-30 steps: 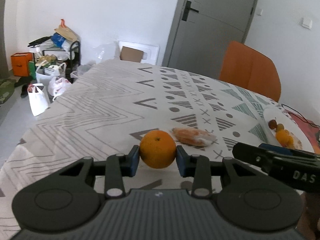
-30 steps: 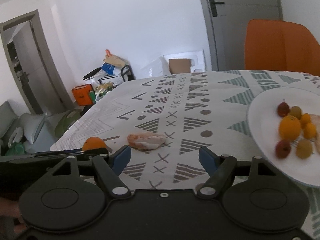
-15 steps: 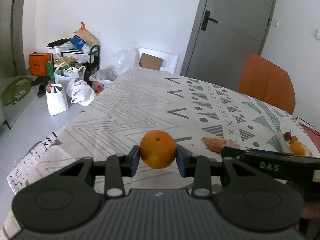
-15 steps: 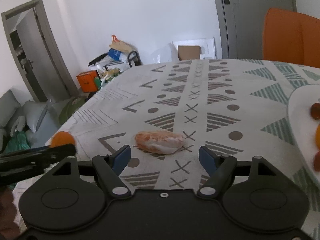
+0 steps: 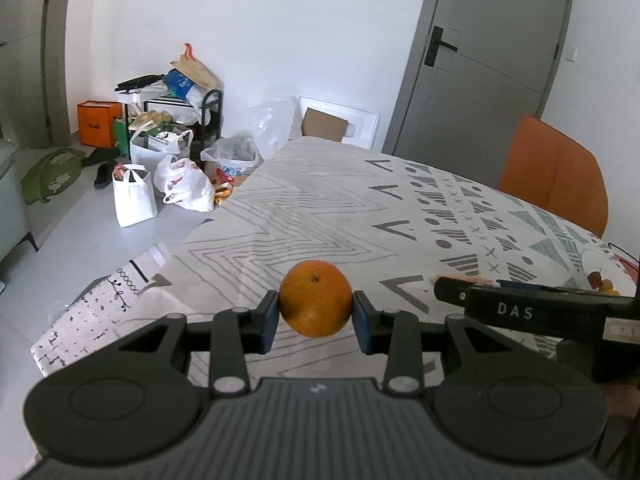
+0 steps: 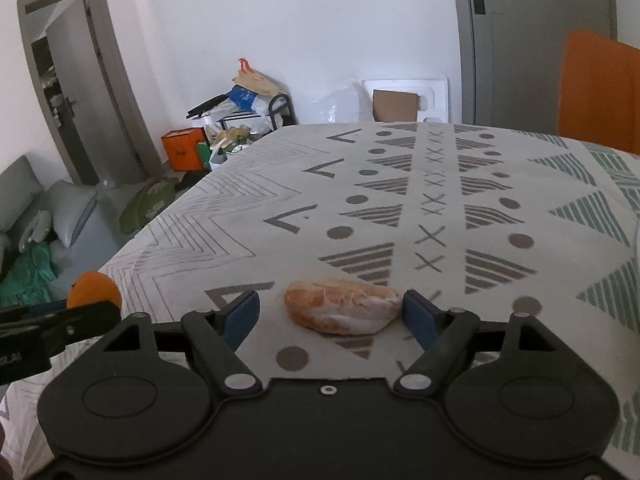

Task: Organize fruits
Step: 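Grasp the last orange with the left gripper while the right gripper grasps the peeled orange, then carry the orange and peeled orange to the white plate and release both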

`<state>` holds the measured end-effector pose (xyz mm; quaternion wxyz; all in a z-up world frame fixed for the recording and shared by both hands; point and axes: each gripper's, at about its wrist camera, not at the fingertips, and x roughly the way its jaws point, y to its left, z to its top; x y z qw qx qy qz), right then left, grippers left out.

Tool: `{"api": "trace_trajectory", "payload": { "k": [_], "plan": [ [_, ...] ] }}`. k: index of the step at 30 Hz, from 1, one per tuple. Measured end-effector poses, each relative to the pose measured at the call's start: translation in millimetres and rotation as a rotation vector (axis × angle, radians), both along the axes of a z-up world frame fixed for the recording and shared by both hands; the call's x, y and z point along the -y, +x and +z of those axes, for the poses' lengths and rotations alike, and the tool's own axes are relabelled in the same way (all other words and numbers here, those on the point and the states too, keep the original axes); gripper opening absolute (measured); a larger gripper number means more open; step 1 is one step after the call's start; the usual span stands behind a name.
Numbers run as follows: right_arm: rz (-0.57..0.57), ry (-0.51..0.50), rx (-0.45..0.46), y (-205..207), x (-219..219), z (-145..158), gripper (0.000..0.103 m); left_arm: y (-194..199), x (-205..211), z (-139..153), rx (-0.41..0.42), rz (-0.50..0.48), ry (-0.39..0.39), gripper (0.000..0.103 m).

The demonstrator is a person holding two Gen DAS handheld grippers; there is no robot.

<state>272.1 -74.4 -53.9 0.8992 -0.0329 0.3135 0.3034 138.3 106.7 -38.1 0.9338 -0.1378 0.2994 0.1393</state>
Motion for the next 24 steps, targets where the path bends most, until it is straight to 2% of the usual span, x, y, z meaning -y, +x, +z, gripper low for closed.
{"api": "trace_trajectory", "payload": {
  "k": [4,5,6,8,11,24],
  "plan": [
    [0.014,-0.031,0.03,0.4,-9.6,-1.6,0.079,-0.8,-2.2,0.6,-0.001,0.008,0.0,0.037],
    [0.015,-0.045,0.043,-0.9,-11.3,-2.1,0.075,-0.9,-2.2,0.7,0.0,0.008,0.0,0.037],
    [0.013,-0.064,0.063,-2.6,-13.0,-2.2,0.062,-1.1,-2.6,0.6,0.001,0.006,0.0,0.037],
    [0.026,-0.076,0.063,-3.4,-12.9,0.3,0.061,-1.1,-2.2,0.1,0.003,0.005,-0.001,0.037],
    [0.025,-0.039,0.026,-5.0,-2.2,7.4,0.06,-0.4,-0.2,1.0,0.009,-0.005,-0.003,0.037],
    [-0.072,0.029,0.081,-34.7,58.8,39.3,0.06,16.7,37.1,8.6,0.044,-0.113,-0.008,0.037]
  ]
}}
